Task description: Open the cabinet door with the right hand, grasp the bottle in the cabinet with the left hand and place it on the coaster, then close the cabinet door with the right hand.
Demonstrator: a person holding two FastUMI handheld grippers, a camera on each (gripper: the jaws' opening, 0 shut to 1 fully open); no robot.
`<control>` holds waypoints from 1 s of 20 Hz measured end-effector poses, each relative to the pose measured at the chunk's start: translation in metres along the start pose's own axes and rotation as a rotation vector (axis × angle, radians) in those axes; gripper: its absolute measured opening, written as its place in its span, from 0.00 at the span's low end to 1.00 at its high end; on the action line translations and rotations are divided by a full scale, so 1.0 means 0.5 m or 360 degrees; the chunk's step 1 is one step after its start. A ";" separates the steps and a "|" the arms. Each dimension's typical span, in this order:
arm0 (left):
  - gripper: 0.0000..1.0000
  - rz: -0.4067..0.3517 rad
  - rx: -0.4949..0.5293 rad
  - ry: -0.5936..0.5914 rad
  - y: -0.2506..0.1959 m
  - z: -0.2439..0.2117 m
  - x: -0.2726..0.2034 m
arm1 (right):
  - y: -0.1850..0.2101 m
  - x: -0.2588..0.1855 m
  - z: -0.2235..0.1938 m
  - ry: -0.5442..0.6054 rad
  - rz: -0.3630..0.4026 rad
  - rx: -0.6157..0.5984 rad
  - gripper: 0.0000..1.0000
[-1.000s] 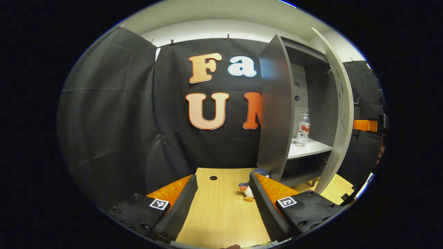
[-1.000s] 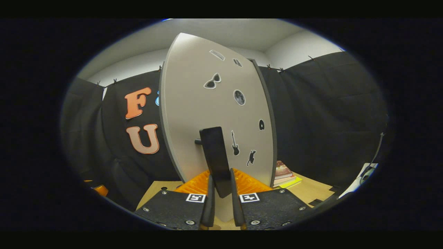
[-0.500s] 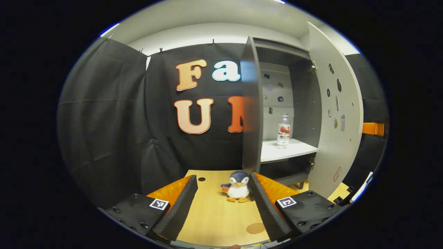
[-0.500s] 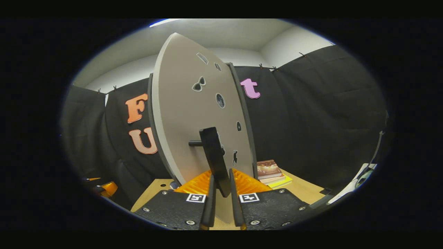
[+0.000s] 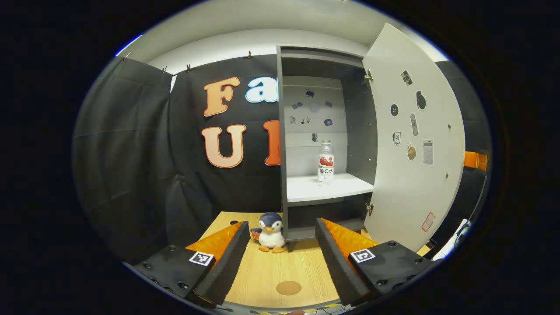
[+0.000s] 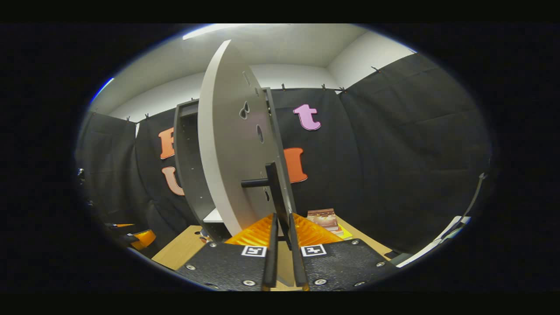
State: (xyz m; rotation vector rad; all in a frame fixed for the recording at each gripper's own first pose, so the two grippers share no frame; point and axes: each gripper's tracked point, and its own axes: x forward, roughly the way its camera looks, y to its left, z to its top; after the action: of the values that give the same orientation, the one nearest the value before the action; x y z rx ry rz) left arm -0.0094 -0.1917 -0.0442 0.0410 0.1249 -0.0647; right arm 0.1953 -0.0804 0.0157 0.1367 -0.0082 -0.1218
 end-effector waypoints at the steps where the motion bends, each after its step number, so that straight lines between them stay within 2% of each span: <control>1: 0.95 0.0001 0.0011 0.0006 -0.012 -0.001 -0.001 | -0.018 0.000 0.000 0.0006 -0.0020 -0.0014 0.12; 2: 0.95 0.0000 0.0020 0.0010 -0.024 -0.002 -0.003 | -0.030 -0.005 0.004 0.0006 -0.0021 -0.0017 0.10; 3: 0.95 0.0007 0.0024 0.0007 -0.032 0.001 -0.003 | -0.033 -0.007 0.003 0.0013 -0.0009 -0.0018 0.21; 4: 0.98 0.0014 0.0023 0.0003 -0.034 0.006 -0.005 | -0.034 -0.005 0.003 0.0018 0.0007 -0.0018 0.00; 5: 0.98 0.0017 0.0020 -0.0003 -0.038 0.009 -0.005 | -0.033 -0.006 0.001 0.0030 0.0025 -0.0023 0.21; 6: 0.98 0.0029 0.0012 -0.0011 -0.038 0.011 -0.005 | -0.038 -0.007 0.001 0.0041 0.0036 -0.0034 0.10; 13: 0.97 0.0091 -0.0015 -0.0022 -0.022 0.026 0.002 | -0.048 -0.014 0.001 0.0054 0.0038 -0.0036 0.10; 15: 1.00 0.0078 -0.0037 -0.0017 -0.023 0.022 0.010 | -0.050 -0.022 0.005 0.0041 0.0012 -0.0034 0.10; 16: 0.94 0.0076 -0.0037 -0.0018 -0.022 0.023 0.011 | -0.050 -0.019 0.010 0.0021 0.0001 -0.0025 0.10; 17: 0.97 0.0069 -0.0035 -0.0015 -0.021 0.024 0.019 | -0.043 -0.021 0.015 -0.0001 0.0008 -0.0002 0.10; 20: 0.95 0.0033 -0.0042 -0.0017 -0.025 0.020 0.058 | -0.032 -0.027 0.029 -0.0070 -0.0006 0.0019 0.10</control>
State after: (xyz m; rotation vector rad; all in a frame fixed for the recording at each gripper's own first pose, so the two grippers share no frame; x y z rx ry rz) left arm 0.0195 -0.2063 -0.0382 0.0155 0.1147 -0.0423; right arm 0.1796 -0.0963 0.0277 0.1460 -0.0526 -0.1286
